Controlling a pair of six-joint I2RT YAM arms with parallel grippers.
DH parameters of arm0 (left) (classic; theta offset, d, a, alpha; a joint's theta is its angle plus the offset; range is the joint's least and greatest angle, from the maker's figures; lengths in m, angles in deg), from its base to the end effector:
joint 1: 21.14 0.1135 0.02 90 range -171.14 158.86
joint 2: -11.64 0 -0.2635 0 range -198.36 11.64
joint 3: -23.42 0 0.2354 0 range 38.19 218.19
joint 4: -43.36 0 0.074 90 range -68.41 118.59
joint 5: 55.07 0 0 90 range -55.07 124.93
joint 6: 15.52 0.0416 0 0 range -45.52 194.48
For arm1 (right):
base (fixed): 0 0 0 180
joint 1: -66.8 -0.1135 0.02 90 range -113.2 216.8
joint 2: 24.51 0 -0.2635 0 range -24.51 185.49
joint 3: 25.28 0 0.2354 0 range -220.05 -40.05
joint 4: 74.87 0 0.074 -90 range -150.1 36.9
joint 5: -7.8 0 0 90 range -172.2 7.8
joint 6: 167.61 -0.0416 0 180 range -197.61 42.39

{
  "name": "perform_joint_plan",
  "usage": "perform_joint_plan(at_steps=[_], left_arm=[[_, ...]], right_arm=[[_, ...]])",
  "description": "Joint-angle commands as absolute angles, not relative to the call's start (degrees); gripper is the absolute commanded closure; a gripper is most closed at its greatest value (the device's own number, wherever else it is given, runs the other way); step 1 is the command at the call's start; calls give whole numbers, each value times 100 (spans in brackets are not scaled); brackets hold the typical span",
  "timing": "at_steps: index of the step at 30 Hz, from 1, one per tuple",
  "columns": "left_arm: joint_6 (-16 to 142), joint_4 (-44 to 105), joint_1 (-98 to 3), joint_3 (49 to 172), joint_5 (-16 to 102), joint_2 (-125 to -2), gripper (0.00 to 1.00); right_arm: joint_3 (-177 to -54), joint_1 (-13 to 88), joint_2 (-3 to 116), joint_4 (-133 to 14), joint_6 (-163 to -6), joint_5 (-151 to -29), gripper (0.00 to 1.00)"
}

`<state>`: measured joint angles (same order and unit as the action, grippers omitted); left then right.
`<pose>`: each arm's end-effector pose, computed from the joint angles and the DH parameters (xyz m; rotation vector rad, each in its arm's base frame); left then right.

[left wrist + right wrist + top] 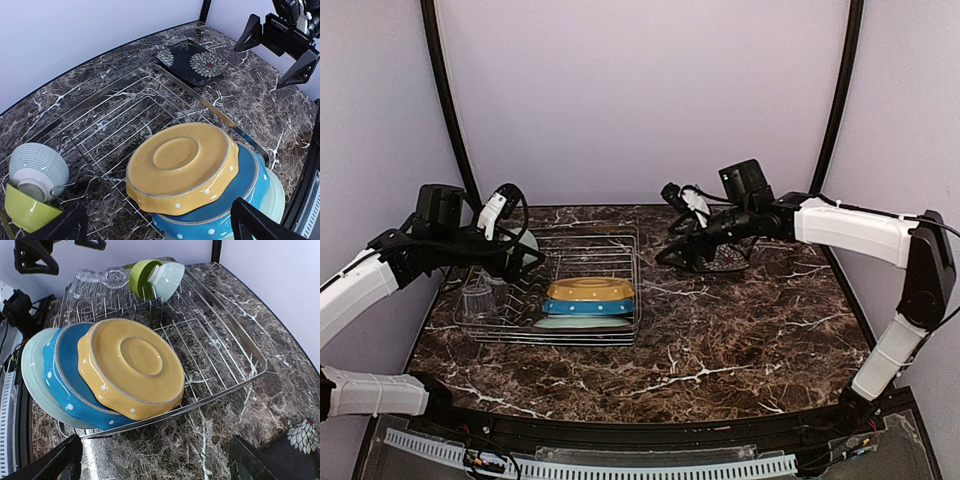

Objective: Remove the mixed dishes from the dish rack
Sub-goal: Grab the plate from the dish rack.

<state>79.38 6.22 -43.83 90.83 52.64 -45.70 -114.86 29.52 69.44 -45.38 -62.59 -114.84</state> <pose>0.1896 -0.0930 0.3248 0.6779 1.9422 -0.5090 0.2756 0.2380 0.2977 -1.2472 1.7795 0.8378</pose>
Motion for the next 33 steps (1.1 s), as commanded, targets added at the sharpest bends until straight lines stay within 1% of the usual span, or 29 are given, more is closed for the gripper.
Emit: perform_joint_plan(at_steps=[1, 14, 22, 33], left_arm=[[8322, 754, -4361, 8984, 5810, -4728, 0], [7949, 1386, -4363, 8722, 5866, -4467, 0], [7903, 1468, -4363, 8767, 5912, -4353, 0], [7771, 1661, -4359, 8733, 6045, -4378, 0]], right_arm=[[-11829, 2552, 7285, -3972, -5508, -10971, 1], [-12554, 1727, 7999, -3643, -4742, -9240, 2], [-12996, 1641, 8343, -3393, -4307, -8839, 2], [-13049, 1500, 8515, -3378, -4161, -8724, 2]])
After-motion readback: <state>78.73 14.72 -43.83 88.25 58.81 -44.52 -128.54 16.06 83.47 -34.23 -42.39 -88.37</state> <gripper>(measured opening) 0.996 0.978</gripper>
